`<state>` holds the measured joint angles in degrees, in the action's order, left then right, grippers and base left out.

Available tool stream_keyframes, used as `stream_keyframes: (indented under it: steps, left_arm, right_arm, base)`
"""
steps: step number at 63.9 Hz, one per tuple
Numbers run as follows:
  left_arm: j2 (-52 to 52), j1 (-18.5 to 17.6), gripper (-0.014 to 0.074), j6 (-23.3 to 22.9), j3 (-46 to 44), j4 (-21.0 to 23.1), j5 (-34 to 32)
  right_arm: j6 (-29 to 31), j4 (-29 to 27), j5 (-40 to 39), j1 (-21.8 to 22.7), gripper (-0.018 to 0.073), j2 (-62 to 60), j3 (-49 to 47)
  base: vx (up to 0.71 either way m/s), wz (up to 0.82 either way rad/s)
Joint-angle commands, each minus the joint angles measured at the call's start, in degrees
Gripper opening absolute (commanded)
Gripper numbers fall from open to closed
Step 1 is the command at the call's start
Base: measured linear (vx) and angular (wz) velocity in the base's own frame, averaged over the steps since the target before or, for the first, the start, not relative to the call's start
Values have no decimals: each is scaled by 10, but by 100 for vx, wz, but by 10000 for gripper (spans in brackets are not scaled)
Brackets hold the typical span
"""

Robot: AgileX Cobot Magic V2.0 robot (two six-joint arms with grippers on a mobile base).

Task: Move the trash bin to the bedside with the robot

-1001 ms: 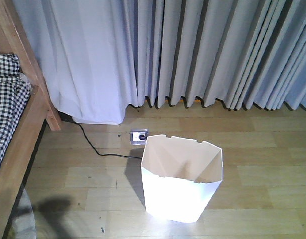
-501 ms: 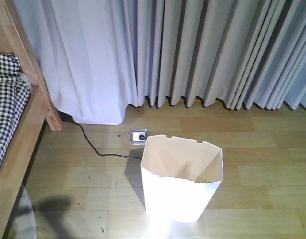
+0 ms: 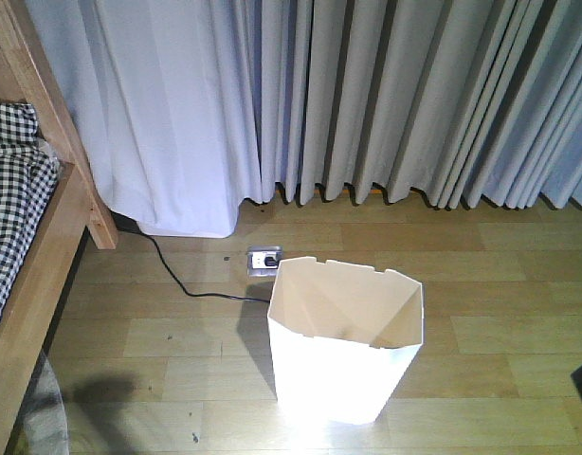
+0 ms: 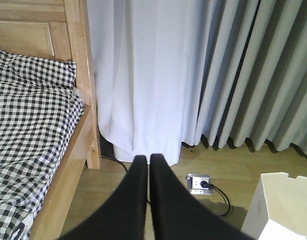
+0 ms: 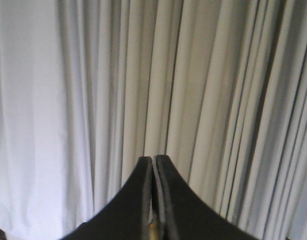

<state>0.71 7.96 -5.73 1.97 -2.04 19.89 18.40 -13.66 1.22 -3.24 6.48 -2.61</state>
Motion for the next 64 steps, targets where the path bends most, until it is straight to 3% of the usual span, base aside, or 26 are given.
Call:
stream_keyframes:
  steps: [1,14,36,64]
  left_arm:
    - [8,-2,-6,-2,2,1,-38]
    - [8,-2,-6,-2,2,1,-38]
    - [8,-2,-6,-2,2,1,-38]
    - [8,-2,-6,-2,2,1,-38]
  right_arm:
    - [-12,22,-57,8,-9,-19,15]
    - [-81,77,-24,43,-9,-69,46]
    - [-141,166,-12,43,-9,-78,46]
    - [-173,161,-12,43,-9,-78,46]
  base:
    - [0,0]
    - [0,0]
    - [0,0]
    - [0,0]
